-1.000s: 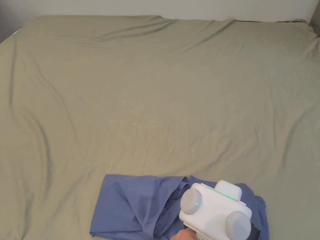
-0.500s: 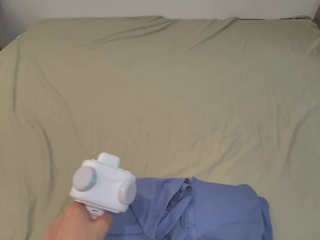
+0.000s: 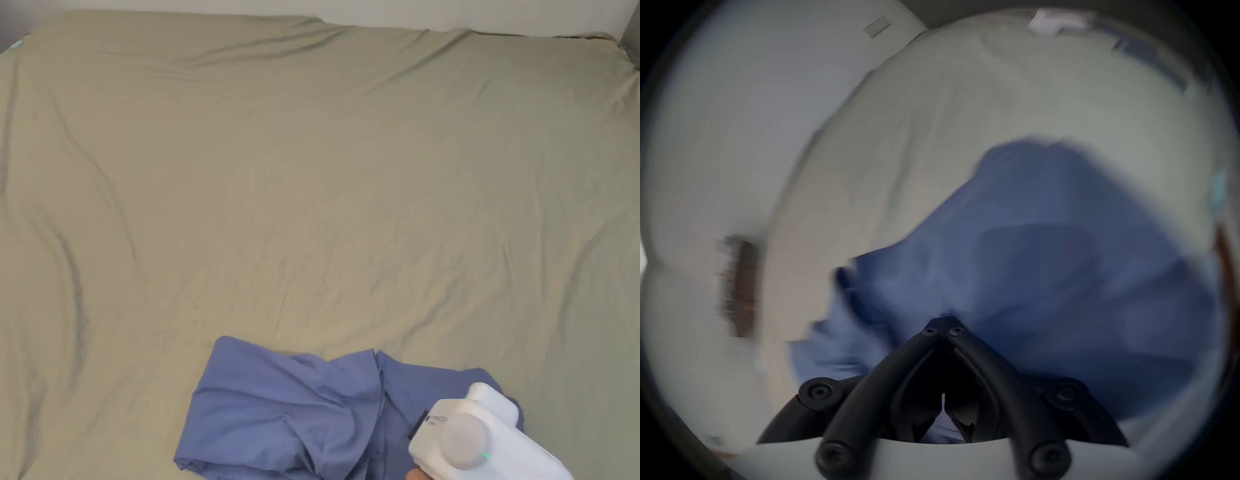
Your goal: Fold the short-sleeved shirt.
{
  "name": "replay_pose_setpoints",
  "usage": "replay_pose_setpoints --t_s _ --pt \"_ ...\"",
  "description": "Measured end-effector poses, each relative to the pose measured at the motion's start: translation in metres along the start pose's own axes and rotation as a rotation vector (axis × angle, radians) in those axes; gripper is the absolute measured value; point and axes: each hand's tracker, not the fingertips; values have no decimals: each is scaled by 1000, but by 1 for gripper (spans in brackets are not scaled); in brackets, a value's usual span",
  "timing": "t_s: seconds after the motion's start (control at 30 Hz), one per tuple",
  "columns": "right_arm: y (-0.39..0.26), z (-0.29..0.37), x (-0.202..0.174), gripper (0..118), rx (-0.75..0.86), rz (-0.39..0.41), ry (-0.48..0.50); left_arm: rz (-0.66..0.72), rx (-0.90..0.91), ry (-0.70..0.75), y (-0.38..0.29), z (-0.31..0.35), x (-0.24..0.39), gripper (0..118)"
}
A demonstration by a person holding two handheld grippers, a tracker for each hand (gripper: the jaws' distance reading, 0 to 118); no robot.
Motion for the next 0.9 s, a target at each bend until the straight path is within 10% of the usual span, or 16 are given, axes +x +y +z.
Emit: replay_pose_setpoints --t_s 0.17,0.43,0.63,0.67,0.73,0.9 --pt "5 -2 -20 0 2 31 26 356 87 -385 -41 39 -133 0" --pt "13 -24 -58 0 -15 135 60 591 142 -299 -138 62 -323 0" --pt "7 -29 -84 0 -29 178 52 689 176 -540 -150 29 -375 0" --pt "6 -30 -86 0 -31 181 50 675 176 -560 -150 23 -380 18" --pt "6 -30 -88 0 -33 181 39 678 124 -610 -146 9 -380 109" --pt "3 -29 -88 0 -41 171 32 674 94 -649 -141 -18 -372 115"
